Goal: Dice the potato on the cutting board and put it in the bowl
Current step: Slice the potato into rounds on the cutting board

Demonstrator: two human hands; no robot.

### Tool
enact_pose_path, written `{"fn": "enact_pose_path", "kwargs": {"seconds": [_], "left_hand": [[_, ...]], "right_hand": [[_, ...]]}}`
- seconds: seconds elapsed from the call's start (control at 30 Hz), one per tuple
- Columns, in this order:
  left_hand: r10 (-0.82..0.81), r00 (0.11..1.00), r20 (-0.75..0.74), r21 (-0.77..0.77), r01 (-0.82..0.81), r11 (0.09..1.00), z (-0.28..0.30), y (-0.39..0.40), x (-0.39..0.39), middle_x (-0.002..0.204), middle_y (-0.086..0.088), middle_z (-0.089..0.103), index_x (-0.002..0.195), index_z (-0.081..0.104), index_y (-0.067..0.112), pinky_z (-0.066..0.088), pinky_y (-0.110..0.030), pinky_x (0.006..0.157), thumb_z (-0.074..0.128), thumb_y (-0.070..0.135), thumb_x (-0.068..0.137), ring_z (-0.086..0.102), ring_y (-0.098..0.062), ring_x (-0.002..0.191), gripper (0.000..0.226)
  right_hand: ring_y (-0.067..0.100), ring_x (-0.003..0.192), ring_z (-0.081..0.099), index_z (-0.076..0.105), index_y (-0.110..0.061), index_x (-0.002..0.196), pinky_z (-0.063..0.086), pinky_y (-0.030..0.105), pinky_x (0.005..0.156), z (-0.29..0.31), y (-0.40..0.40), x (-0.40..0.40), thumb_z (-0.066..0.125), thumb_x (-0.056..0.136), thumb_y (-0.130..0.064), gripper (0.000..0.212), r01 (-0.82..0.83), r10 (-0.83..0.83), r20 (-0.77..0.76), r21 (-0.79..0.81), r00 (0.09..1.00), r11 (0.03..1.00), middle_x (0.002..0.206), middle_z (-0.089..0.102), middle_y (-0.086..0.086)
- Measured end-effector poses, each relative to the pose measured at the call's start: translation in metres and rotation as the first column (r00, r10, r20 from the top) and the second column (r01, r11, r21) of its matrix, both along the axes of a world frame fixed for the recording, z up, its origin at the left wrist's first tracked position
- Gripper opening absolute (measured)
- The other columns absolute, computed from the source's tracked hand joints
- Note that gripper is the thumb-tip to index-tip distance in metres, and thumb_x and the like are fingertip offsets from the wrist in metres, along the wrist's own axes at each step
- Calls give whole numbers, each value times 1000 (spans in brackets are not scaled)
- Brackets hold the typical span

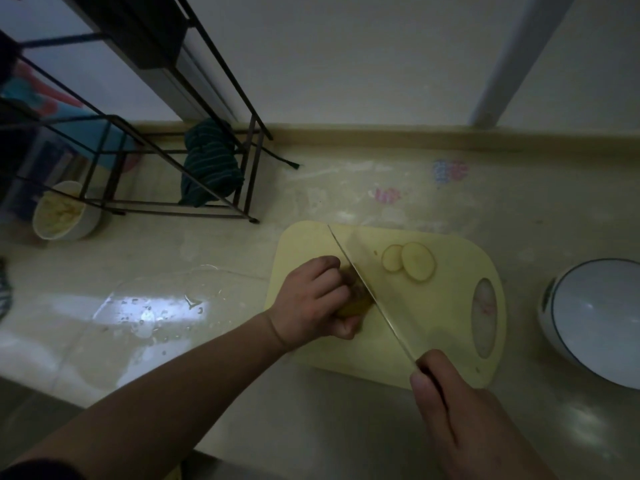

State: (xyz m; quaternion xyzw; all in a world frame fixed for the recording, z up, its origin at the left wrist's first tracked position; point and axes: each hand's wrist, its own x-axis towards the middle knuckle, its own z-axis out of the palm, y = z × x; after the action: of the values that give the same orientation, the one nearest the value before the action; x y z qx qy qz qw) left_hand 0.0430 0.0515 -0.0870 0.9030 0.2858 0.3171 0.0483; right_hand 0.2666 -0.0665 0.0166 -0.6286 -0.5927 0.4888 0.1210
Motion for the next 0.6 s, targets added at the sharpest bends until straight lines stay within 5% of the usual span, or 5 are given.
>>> {"fn": "enact_pose_path", "kwargs": {"seconds": [0.2, 0.43, 0.6], "left_hand": [[13, 1000, -26, -10, -13, 1000, 3, 2, 1, 74, -14, 59, 68, 67, 0, 53, -36, 69, 79, 21, 66, 59, -31, 72, 24], [6, 1000, -4, 2, -6, 1000, 1, 2, 2, 85, -10, 56, 69, 69, 0, 51, -33, 71, 79, 21, 67, 59, -31, 77, 24], [13, 1000, -1, 22, -13, 1000, 2, 1, 3, 99, -6, 54, 76, 73, 1, 49, -30, 77, 80, 20, 67, 59, -30, 81, 22]], "right_hand": [[11, 61, 55, 36, -31, 86, 39, 29, 60, -11, 16, -10, 19, 84, -62, 36, -5, 10, -77, 62, 997, 998, 69, 58, -18], [-1, 63, 55, 32, -49, 93, 39, 11, 61, -18, -13, 8, 3, 65, -88, 56, 17, -17, -17, 21, 1000, 1000, 77, 59, -29], [11, 62, 53, 37, -32, 87, 37, 24, 57, -34, 7, -5, 19, 86, -63, 36, 14, -7, -67, 106, 998, 994, 69, 58, -14]]}}
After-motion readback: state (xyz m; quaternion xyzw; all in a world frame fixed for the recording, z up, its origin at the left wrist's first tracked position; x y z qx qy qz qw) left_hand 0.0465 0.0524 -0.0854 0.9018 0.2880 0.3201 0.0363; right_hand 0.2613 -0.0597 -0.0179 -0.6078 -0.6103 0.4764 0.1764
